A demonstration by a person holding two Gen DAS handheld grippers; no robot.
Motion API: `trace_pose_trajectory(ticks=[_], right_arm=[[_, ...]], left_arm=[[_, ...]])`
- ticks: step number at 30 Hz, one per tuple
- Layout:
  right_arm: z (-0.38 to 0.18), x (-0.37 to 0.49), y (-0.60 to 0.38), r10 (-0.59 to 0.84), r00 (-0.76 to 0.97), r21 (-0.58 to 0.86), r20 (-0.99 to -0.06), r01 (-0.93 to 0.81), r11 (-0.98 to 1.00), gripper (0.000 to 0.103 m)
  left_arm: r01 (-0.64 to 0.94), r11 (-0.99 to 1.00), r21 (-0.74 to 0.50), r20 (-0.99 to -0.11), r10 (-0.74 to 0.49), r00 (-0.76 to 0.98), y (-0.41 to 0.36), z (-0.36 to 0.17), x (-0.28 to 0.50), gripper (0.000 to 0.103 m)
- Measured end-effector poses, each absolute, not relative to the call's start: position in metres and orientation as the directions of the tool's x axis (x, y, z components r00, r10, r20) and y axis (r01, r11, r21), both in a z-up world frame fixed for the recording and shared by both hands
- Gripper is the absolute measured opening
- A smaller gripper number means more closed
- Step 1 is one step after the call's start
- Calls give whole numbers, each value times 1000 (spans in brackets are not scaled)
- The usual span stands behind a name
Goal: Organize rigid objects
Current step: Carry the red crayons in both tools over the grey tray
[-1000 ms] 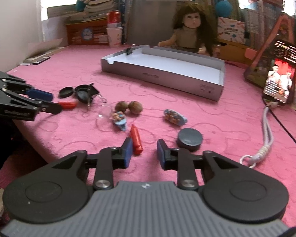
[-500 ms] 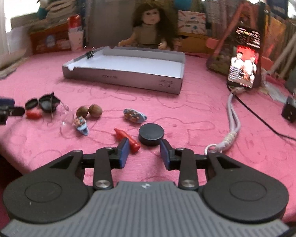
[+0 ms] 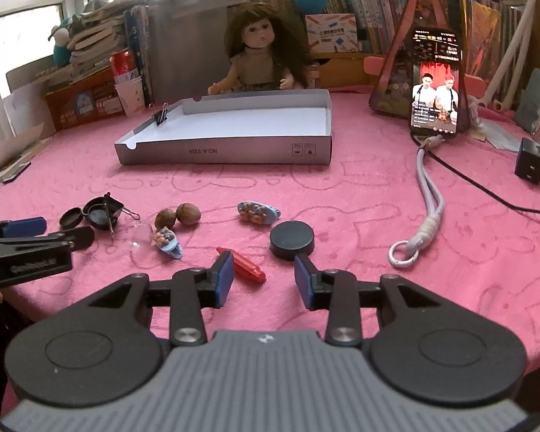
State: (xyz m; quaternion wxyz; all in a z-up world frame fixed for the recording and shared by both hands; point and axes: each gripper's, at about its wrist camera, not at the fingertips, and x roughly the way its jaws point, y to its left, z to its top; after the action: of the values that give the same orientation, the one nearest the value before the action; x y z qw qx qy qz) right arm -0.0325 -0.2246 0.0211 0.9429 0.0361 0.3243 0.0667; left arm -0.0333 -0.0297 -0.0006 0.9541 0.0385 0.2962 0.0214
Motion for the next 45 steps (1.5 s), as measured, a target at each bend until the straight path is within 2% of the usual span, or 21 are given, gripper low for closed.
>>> trace_pose_trajectory(ticks=[3,8,12,17,21,24,31,40,45], right_arm=[[21,-34,-225,147,780,119,-608,-93,988,56],[24,-38,-223,191,767,165,-613,-113,980,55],[26,-38,-213,166,746,68,-645,-161,985,45],[22,-29,-215,61,737,-17,-673,-98,995,45],[20,-24,-224,-6,732,-18,-681,-9,1000,47],[24,-26,-225,-6,730,4,-683,11,1000,47],[29,-33,-211,90,717,56,-692,-71,996,47],[20,-18,-213,-19,733,-57,-680,-27,998,47],[20,-13,-221,-66,738,-66,-671,28,997,50]], left_arm=[[-8,999,53,-592,38,805,-29,-5,-30,43],[20,999,26,-583,-1,813,-22,-3,-32,42],[33,999,17,-577,-17,817,-14,-1,-32,42],[17,1000,11,-579,-8,815,-5,-2,-31,42],[14,1000,8,-581,-7,814,0,-2,-30,42],[13,1000,10,-574,-5,819,3,-1,-30,42],[8,1000,0,-570,-7,821,5,-1,-30,42],[10,1000,4,-574,-6,819,5,-2,-31,42],[13,1000,4,-573,-9,820,5,-2,-31,42]])
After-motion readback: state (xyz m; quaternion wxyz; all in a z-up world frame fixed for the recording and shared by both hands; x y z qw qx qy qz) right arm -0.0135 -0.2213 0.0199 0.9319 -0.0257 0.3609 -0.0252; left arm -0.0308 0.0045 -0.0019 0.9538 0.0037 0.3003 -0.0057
